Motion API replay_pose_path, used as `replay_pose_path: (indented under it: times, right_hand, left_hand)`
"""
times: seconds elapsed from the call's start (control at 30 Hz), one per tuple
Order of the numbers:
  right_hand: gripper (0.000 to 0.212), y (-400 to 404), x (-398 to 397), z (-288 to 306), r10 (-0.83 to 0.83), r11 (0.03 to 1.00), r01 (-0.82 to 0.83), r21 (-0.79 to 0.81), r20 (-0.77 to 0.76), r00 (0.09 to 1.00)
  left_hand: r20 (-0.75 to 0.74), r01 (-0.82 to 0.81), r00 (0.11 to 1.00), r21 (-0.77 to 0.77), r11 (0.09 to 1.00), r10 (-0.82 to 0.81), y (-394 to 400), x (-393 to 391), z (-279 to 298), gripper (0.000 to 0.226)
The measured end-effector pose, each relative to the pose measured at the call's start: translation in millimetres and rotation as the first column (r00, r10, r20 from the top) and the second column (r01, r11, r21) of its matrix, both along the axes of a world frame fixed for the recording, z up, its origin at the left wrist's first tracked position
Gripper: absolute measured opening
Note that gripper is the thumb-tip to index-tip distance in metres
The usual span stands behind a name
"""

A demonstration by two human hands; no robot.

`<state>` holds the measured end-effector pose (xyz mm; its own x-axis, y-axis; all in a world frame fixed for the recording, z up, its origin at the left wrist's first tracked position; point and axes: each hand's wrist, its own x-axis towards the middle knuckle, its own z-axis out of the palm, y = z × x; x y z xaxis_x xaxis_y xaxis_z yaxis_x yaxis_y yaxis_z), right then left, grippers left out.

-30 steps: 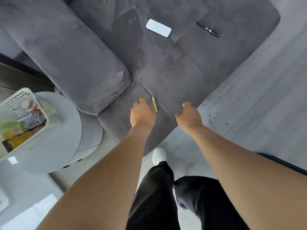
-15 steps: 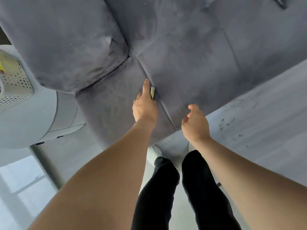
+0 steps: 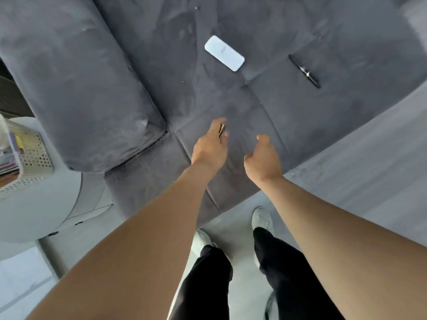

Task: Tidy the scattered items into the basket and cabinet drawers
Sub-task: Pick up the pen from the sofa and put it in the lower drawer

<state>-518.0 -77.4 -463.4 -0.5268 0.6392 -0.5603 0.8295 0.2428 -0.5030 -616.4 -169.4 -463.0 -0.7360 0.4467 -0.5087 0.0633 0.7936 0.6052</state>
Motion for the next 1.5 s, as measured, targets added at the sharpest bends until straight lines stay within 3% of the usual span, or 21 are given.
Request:
replay_pose_path:
  times: [0.2, 0.47, 0.6, 0.77, 0.93, 1.23, 1.33, 1.5]
  right_hand:
    - [0.052, 118.1, -14.3, 18.3, -0.023, 0.996, 0.024, 0.09, -0.007, 1.0]
    - [0.034, 264.4, -58.6, -45.8, 0.039, 0.968, -0.032, 0.249, -0.025, 0.999]
    - [0.039, 300.9, -78.3, -81.2, 0.068, 0.94, -0.069, 0.334, 0.012, 0.998]
    - [0.026, 302.8, -76.6, -120.2, 0.203, 0.938, -0.225, 0.264, 0.111, 0.973]
    - [0.024, 267.3, -69.3, -103.8, 0.135, 0.967, -0.146, 0.21, 0.064, 0.989]
    - [0.021, 120.3, -87.2, -9.2, 0.279, 0.94, -0.279, 0.196, 0.03, 0.96]
    - [0.032, 17.2, -101.1, 26.9, 0.344, 0.932, -0.333, 0.141, -0.062, 0.937]
    - [0.034, -187.5, -102.2, 78.6, 0.512, 0.858, -0.508, 0.079, -0.053, 0.857]
  left_hand:
    - [-0.014, -0.049, 0.999, -0.017, 0.999, 0.049, 111.6, -21.7, 18.9, 0.007]
    - [0.01, -0.192, 0.981, 0.067, 0.979, 0.192, 241.5, -33.7, -36.7, 0.022]
    - [-0.003, -0.21, 0.978, 0.027, 0.977, 0.21, 271.9, -33.6, -78.2, 0.013]
    - [0.026, -0.279, 0.959, -0.073, 0.957, 0.282, 267.1, -34.4, -106.9, 0.011]
    - [0.055, -0.388, 0.916, -0.124, 0.913, 0.397, 218.5, -35.9, -98.5, 0.011]
    - [0.024, -0.558, 0.828, -0.062, 0.828, 0.56, 62.7, -37.7, 5.3, 0.021]
    - [-0.016, -0.637, 0.771, -0.032, 0.77, 0.637, -37.0, -29.3, 41.2, 0.015]
    - [-0.165, -0.705, 0.703, -0.035, 0.708, 0.692, -227.3, -2.8, 100.3, 0.011]
